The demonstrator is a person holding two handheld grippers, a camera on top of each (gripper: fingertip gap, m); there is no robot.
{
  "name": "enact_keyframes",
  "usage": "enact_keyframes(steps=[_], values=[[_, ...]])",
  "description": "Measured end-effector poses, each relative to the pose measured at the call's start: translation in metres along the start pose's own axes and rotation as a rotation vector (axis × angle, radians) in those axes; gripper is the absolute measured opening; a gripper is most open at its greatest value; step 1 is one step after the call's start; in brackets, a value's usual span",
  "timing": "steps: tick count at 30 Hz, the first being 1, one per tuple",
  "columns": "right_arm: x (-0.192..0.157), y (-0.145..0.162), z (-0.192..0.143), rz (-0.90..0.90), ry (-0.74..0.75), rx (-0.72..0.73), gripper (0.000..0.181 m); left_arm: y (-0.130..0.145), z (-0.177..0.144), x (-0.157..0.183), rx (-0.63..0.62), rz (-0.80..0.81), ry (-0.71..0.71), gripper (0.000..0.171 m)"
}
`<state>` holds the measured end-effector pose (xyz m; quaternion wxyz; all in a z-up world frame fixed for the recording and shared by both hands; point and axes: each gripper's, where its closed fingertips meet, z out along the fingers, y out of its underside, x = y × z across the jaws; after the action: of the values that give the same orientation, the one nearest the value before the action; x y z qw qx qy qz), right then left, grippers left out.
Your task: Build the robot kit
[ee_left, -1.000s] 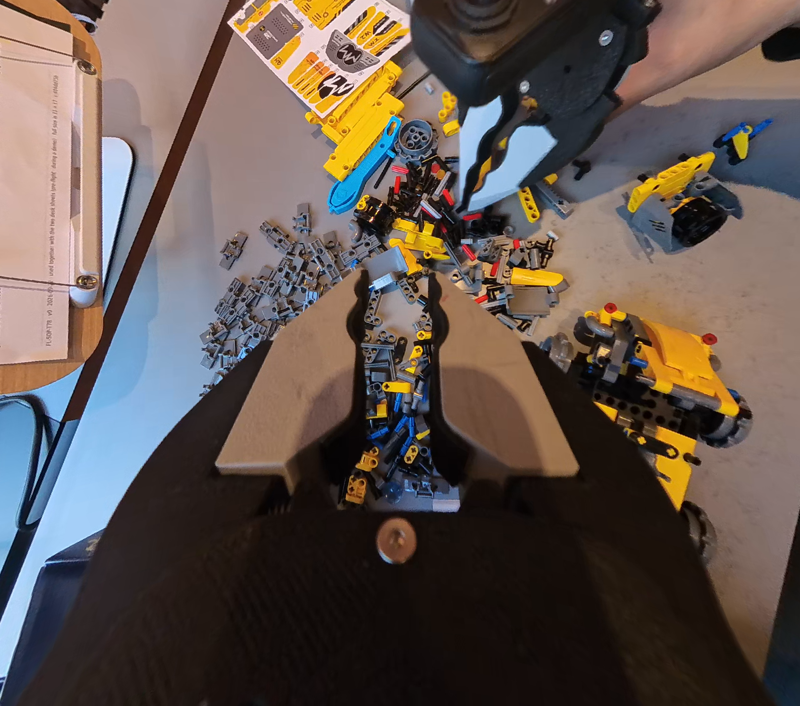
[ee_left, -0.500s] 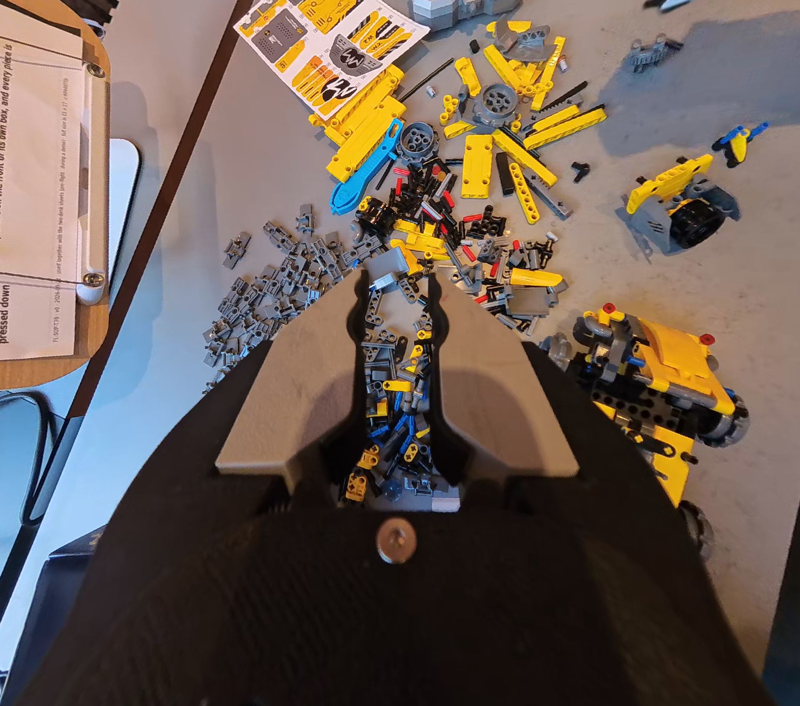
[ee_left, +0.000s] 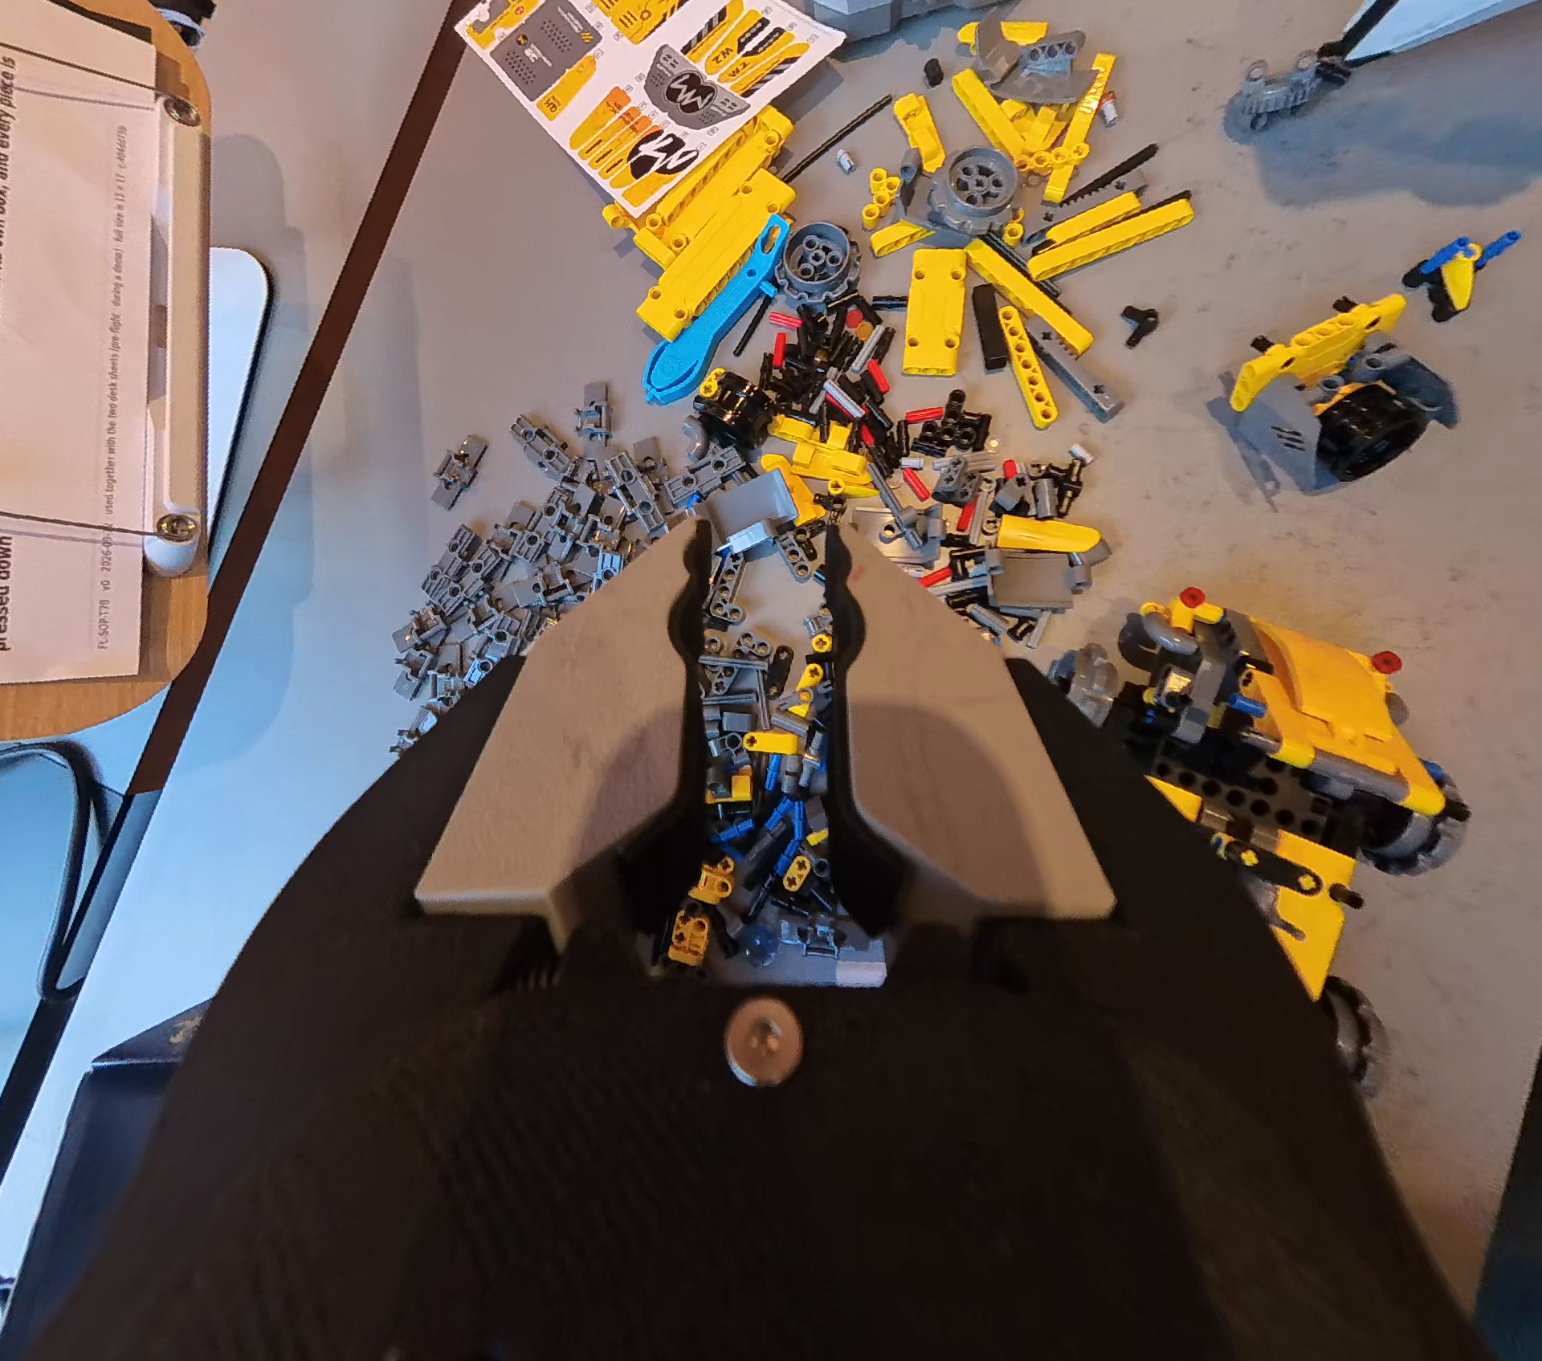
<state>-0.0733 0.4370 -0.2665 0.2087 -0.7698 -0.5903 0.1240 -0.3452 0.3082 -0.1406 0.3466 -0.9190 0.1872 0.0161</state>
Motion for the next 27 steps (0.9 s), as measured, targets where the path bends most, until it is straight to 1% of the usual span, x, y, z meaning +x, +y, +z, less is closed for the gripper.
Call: enact_keyframes(steps=[4,6,10,12,15,18,20,21,22,24,25,27], values=[[-0.002,0.002,0.004,-0.005,-0.006,-0.016,0.005,0.001,0.001,0.0,-0.005,0.001,0.002,0.026],[-0.002,0.002,0.004,-0.019,-0.003,-0.013,0.008,0.001,0.001,0.0,-0.007,0.002,0.0,0.026],[-0.008,-0.001,0.001,0.006,-0.049,0.028,0.012,-0.001,-0.003,-0.001,0.008,-0.011,-0.004,0.026],[-0.005,-0.001,-0.003,0.019,-0.043,0.04,0.013,-0.002,-0.005,-0.003,0.017,-0.018,-0.013,0.026],[-0.004,-0.008,-0.014,0.044,-0.05,0.125,0.013,-0.012,-0.009,-0.002,0.054,-0.025,-0.034,0.026],[-0.004,-0.013,-0.025,0.06,-0.043,0.246,0.019,-0.032,-0.016,0.002,0.123,-0.026,-0.079,0.029],[0.004,-0.011,-0.028,0.065,0.012,0.302,0.025,-0.057,-0.024,0.013,0.215,-0.036,-0.105,0.031],[0.008,-0.01,-0.03,0.074,0.035,0.326,0.026,-0.071,-0.028,0.018,0.274,-0.067,-0.125,0.032],[0.009,-0.009,-0.032,0.093,0.04,0.35,0.029,-0.082,-0.031,0.028,0.31,-0.105,-0.112,0.033],[0.009,-0.009,-0.035,0.146,0.015,0.4,0.034,-0.099,-0.039,0.059,0.36,-0.125,-0.029,0.034],[0.008,-0.009,-0.036,0.17,0.0,0.425,0.035,-0.109,-0.045,0.073,0.401,-0.11,-0.009,0.033],[0.007,-0.008,-0.037,0.22,-0.028,0.466,0.041,-0.123,-0.057,0.096,0.464,-0.056,-0.019,0.031]])
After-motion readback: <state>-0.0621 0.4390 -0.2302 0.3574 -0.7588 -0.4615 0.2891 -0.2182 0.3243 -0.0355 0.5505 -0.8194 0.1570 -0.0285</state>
